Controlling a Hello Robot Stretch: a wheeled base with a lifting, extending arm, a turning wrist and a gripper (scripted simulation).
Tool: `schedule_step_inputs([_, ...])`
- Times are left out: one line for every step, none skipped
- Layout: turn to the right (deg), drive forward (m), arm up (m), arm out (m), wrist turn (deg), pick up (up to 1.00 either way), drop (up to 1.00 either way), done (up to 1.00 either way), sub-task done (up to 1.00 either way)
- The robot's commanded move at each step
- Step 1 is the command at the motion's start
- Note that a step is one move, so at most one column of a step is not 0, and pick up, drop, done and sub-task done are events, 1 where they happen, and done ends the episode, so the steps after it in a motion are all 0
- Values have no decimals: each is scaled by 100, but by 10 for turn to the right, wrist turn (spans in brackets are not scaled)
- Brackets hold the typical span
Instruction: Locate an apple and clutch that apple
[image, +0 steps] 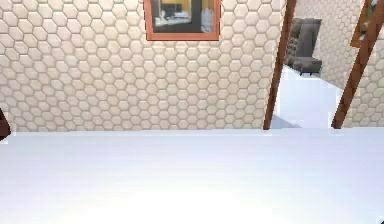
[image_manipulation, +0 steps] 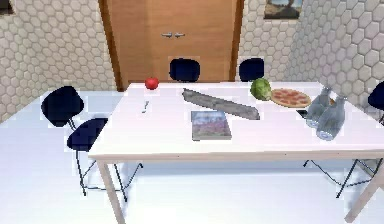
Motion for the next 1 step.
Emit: schedule_step_inputs([-30,0,0,0,0,0,0,0,0])
